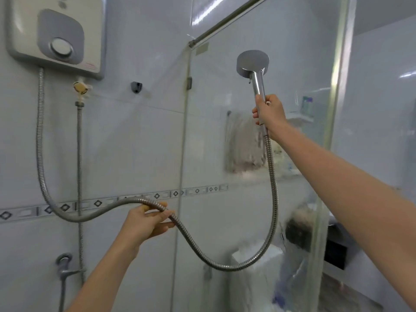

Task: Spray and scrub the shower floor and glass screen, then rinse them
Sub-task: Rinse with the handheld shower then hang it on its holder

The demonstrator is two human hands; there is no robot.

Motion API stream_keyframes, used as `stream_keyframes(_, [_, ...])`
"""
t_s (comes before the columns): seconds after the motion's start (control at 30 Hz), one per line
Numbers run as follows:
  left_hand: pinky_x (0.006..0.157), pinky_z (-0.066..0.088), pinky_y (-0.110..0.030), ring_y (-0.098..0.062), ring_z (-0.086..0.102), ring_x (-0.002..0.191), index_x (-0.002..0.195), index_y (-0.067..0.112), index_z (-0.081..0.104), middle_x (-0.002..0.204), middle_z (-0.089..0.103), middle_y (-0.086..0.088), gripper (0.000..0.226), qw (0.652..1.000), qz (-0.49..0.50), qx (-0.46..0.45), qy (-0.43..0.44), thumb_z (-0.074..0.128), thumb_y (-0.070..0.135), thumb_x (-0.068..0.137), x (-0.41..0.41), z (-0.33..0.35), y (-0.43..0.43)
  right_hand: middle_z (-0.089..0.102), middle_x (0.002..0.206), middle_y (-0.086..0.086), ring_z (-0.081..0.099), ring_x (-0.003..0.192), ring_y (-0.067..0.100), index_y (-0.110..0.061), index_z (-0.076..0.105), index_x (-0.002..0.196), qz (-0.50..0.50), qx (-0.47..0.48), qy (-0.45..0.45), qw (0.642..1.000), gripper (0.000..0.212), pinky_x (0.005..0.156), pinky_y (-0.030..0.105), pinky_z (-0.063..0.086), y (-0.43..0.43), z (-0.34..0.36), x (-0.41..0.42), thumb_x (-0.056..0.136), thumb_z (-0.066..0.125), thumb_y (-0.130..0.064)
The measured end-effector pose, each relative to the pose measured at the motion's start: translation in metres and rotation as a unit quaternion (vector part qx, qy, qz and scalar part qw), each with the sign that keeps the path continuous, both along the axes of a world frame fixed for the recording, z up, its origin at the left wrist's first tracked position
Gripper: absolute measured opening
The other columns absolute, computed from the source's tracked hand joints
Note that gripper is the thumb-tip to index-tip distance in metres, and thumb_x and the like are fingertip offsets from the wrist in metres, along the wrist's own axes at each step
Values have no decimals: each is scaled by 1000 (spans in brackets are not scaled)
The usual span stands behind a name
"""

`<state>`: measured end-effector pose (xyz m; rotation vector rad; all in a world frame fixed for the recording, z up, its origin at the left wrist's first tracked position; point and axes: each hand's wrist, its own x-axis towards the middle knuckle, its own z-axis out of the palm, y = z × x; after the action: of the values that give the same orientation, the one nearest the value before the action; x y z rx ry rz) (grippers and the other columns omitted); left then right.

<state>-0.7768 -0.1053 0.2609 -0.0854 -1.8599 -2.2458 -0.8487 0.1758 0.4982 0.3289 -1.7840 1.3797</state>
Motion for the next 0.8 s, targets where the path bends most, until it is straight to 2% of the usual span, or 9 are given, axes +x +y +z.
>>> stream_keyframes(0.27, [53,57,-18,-19,76,67,100,9,65,101,74,-15,17,999,50,-1,-7,69,0,87,-10,-11,-28,60,84,3,53,66,8,-13,46,107,39,-9,-29,999,20,60,21,45,-43,-25,-70,100,45,-32])
stream_keyframes(0.37, [55,58,-18,-19,76,70,101,9,64,101,74,-16,17,998,65,-8,-13,69,0,87,-12,-18,-34,59,84,1,53,66,6,-12,47,113,46,-7,-44,998,23,61,18,43,-55,-37,-89,100,45,-31])
stream_keyframes(0.57, [51,55,-18,-21,76,71,106,7,64,100,75,-15,21,995,85,-6,-42,70,0,87,-17,-37,-43,62,82,-1,55,64,6,-13,48,108,61,-4,-81,995,24,62,23,45,-72,-65,-126,99,47,-35])
stream_keyframes(0.67, [52,55,-18,-20,76,70,103,8,64,98,75,-14,19,995,88,-6,-55,69,0,87,-18,-50,-43,62,84,0,54,65,8,-11,48,112,77,-7,-102,992,26,62,24,45,-81,-82,-136,99,47,-33])
stream_keyframes(0.8, [51,56,-18,-18,74,64,100,9,64,93,75,-12,18,993,93,-1,-77,69,-2,87,-21,-67,-42,61,84,2,54,64,9,-13,45,105,96,-10,-131,987,20,58,24,43,-92,-110,-150,99,48,-32])
